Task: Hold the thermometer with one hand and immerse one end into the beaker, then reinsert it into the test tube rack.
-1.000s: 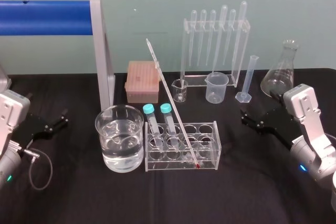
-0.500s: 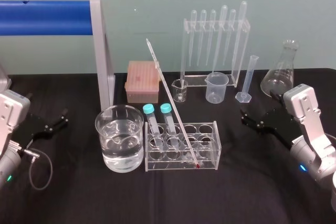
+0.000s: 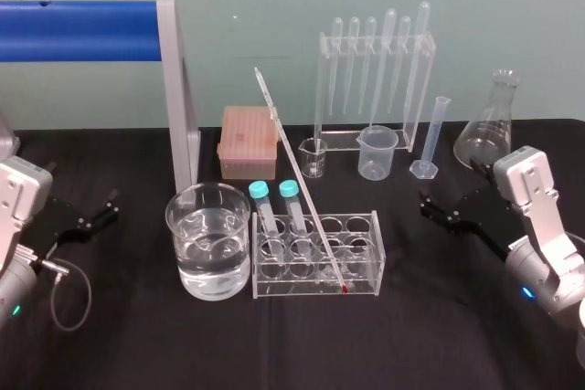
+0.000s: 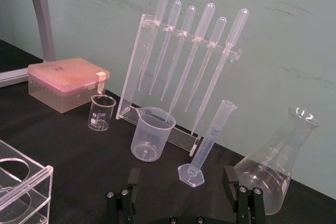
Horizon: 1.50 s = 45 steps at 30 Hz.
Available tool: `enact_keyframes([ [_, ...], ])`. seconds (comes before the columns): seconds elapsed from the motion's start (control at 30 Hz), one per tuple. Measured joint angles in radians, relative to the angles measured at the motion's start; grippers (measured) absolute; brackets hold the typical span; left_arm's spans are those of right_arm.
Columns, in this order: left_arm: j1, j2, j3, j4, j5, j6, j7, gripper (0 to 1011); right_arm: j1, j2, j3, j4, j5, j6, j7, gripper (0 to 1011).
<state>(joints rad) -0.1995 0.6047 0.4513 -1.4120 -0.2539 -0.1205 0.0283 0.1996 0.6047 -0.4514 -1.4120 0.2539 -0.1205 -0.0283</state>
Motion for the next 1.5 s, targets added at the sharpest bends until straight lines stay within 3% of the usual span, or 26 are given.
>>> enact_keyframes([
  [0.83,0.0,0.0,0.0,0.0,0.0,0.0,0.0,1008,0.0,0.0,0.0,0.0,0.0,0.0,0.0,1003],
  [0.97,0.0,0.0,0.0,0.0,0.0,0.0,0.0,1008,0.004,0.004,0.009,-0.004,-0.001,0.023,0.019,1003],
  [1.13,0.0,0.0,0.0,0.0,0.0,0.0,0.0,1008,0.02,0.002,0.043,-0.036,0.058,0.064,0.084,1003],
  [1.2,0.0,0.0,0.0,0.0,0.0,0.0,0.0,1008,0.039,-0.008,0.074,-0.066,0.142,0.117,0.15,1003],
  [1.23,0.0,0.0,0.0,0.0,0.0,0.0,0.0,1008,0.039,-0.008,0.074,-0.066,0.142,0.117,0.15,1003],
  [1.27,0.0,0.0,0.0,0.0,0.0,0.0,0.0,1008,0.054,-0.016,0.09,-0.084,0.192,0.155,0.189,1003],
  [1.37,0.0,0.0,0.0,0.0,0.0,0.0,0.0,1008,0.086,-0.033,0.112,-0.114,0.279,0.234,0.268,1003],
  [1.5,0.0,0.0,0.0,0.0,0.0,0.0,0.0,1008,0.128,-0.05,0.118,-0.145,0.349,0.31,0.355,1003],
])
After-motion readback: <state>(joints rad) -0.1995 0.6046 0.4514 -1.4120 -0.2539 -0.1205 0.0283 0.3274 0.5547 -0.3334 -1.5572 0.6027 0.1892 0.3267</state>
